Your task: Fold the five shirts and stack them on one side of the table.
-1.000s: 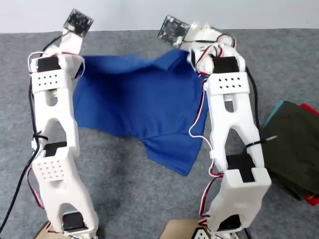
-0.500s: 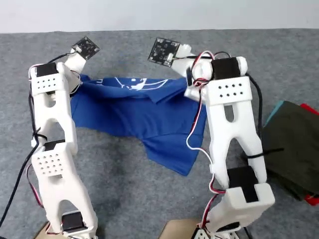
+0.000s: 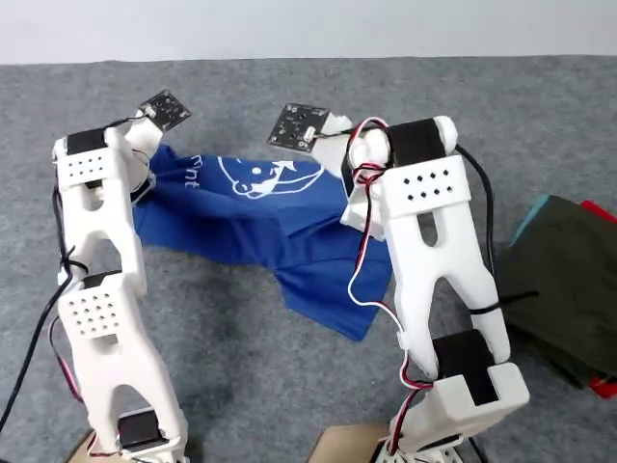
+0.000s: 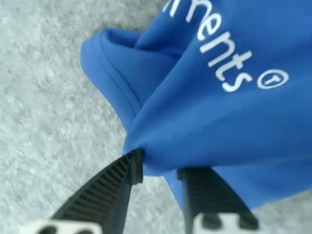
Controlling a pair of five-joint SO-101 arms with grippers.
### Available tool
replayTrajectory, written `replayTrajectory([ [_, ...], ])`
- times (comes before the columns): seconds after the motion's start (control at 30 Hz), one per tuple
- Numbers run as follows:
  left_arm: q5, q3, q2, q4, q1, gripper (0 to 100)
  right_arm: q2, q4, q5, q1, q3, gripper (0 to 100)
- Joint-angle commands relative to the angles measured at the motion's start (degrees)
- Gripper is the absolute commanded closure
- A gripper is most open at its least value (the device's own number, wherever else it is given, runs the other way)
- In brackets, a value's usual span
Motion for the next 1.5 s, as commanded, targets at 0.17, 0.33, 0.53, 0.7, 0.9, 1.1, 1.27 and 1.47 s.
replayTrajectory([
  [0.17, -0.5, -12.2, -1.7, 8.8, -1.7, 81, -8.3, 2.2, -11.7, -2.3, -0.4, 74.6],
  [0.33, -0.4, -22.0, -1.2, 13.9, -1.4, 79, -11.2, 1.9, -16.2, -2.3, -0.4, 73.8],
  [0.53, 1.8, -24.3, -1.1, 13.6, -1.3, 80, -11.9, -2.9, -16.2, -1.9, -1.1, 79.6],
  [0.7, 13.6, -24.3, -1.1, 9.8, -1.3, 85, -3.5, -20.1, -16.3, 3.6, 0.4, 93.0],
  [0.9, 21.5, -24.7, -1.7, 12.0, -2.0, 92, 11.2, -32.3, -23.0, 7.7, 0.1, 93.5],
  [1.1, 26.1, -29.7, -1.2, 21.2, -3.3, 88, 19.0, -36.7, -33.8, 8.7, 0.1, 78.9],
  [1.27, 28.2, -30.5, -1.2, 22.0, -3.5, 88, 25.3, -38.5, -34.4, 9.5, 0.1, 78.9],
  [1.47, 28.3, -30.5, -1.2, 22.0, -3.3, 88, 31.7, -41.5, -34.3, 11.7, -1.1, 79.0],
])
